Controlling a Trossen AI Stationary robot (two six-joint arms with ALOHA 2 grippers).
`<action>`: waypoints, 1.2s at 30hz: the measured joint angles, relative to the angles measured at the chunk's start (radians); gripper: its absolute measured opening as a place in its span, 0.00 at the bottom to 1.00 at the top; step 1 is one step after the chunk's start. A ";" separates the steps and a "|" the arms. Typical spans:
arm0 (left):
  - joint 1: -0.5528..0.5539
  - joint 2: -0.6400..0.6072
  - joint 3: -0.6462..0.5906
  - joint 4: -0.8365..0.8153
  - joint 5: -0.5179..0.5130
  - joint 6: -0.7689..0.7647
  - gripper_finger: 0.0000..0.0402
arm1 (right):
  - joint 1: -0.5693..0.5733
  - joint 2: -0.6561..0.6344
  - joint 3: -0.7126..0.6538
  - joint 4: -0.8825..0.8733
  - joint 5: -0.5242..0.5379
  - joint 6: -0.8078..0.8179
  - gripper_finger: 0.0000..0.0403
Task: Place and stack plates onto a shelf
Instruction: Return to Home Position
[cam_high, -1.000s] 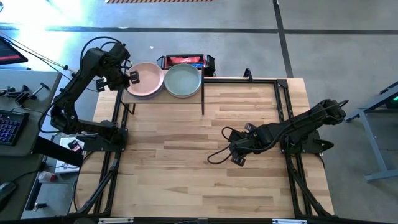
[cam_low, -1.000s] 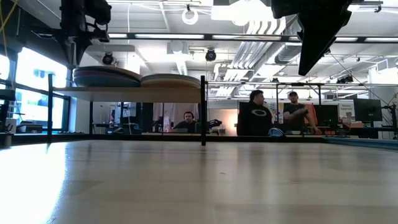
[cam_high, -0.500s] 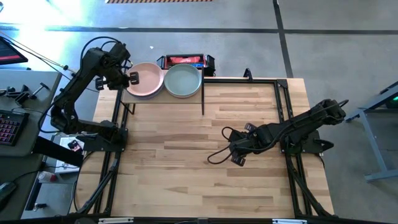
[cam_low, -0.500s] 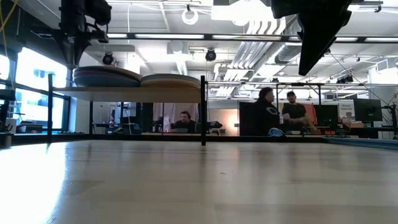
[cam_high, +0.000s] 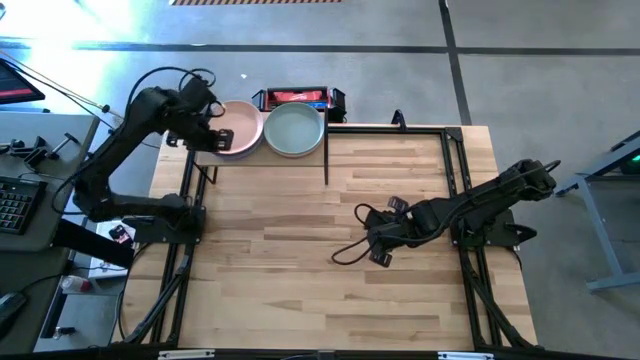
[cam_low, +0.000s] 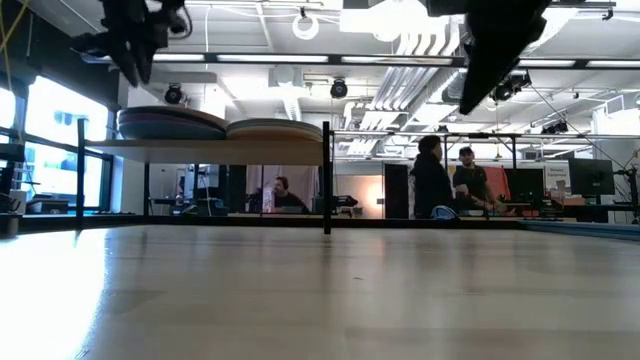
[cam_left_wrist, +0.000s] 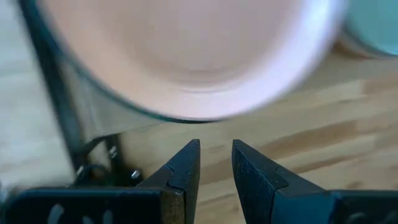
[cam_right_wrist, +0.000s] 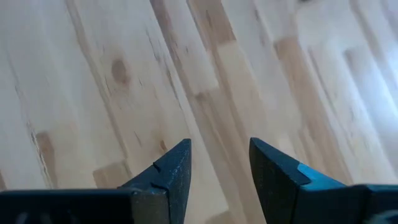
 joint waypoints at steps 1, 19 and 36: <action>-0.032 -0.017 0.000 0.021 0.000 0.000 0.21 | -0.005 0.000 0.000 0.018 0.011 -0.015 0.35; -0.491 -0.339 -0.368 0.505 -0.151 0.032 0.21 | -0.380 -0.239 0.000 0.160 0.098 -0.310 0.35; -0.715 -0.780 -0.868 1.117 -0.203 0.150 0.21 | -0.550 -0.813 -0.605 0.575 0.024 -0.226 0.35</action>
